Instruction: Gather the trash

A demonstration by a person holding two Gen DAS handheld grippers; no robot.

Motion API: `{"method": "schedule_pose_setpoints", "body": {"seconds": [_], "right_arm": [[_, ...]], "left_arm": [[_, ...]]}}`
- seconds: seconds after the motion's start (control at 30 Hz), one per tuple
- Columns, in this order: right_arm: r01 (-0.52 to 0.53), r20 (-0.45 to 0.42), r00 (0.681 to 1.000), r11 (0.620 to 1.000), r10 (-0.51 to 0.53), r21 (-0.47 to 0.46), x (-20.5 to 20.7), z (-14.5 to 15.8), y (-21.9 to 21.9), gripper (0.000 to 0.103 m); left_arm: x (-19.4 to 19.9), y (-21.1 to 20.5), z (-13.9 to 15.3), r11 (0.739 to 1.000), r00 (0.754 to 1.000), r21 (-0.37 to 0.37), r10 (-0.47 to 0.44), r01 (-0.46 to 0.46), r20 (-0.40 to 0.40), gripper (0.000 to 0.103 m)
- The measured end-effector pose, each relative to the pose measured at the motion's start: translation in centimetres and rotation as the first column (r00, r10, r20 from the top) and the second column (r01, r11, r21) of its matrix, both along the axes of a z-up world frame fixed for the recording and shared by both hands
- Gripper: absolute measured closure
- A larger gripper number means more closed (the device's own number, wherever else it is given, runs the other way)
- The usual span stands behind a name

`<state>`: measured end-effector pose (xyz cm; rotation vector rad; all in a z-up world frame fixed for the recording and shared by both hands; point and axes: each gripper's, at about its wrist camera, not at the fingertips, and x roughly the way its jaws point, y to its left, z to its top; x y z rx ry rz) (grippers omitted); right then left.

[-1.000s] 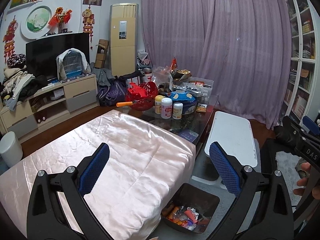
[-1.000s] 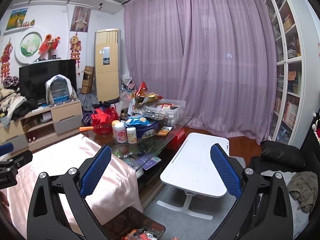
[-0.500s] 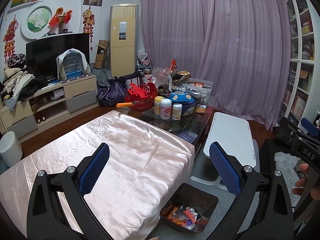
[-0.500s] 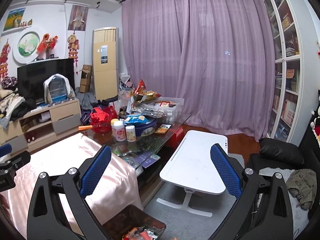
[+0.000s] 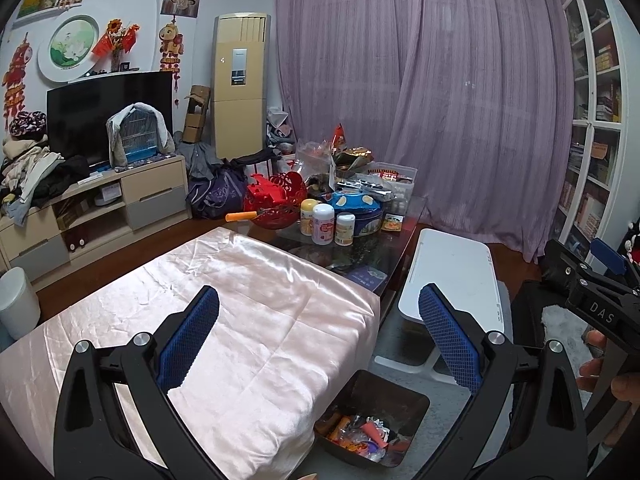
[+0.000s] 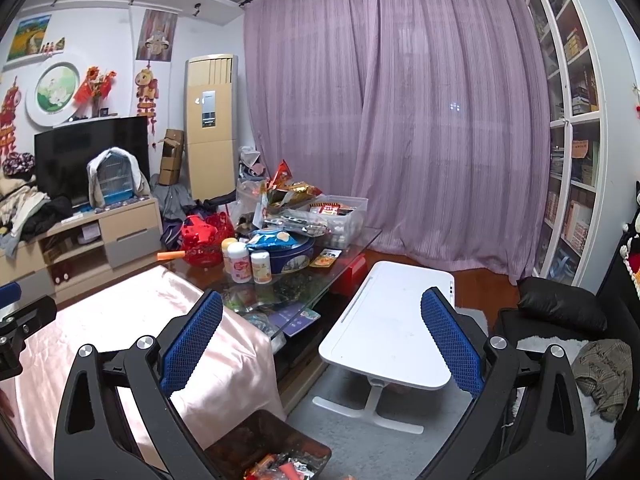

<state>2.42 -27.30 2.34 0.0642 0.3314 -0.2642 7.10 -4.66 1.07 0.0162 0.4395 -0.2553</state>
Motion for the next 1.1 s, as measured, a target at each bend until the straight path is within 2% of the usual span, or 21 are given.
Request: {"method": "schedule_pose_setpoints", "body": {"seconds": [1.1], "right_arm": [[-0.008, 0.009, 1.0, 1.0, 0.008, -0.012, -0.1, 0.7, 0.2, 0.003]], "left_arm": [[-0.5, 0.0, 1.2, 1.0, 1.0, 0.002, 0.0, 0.0, 0.026, 0.008]]}}
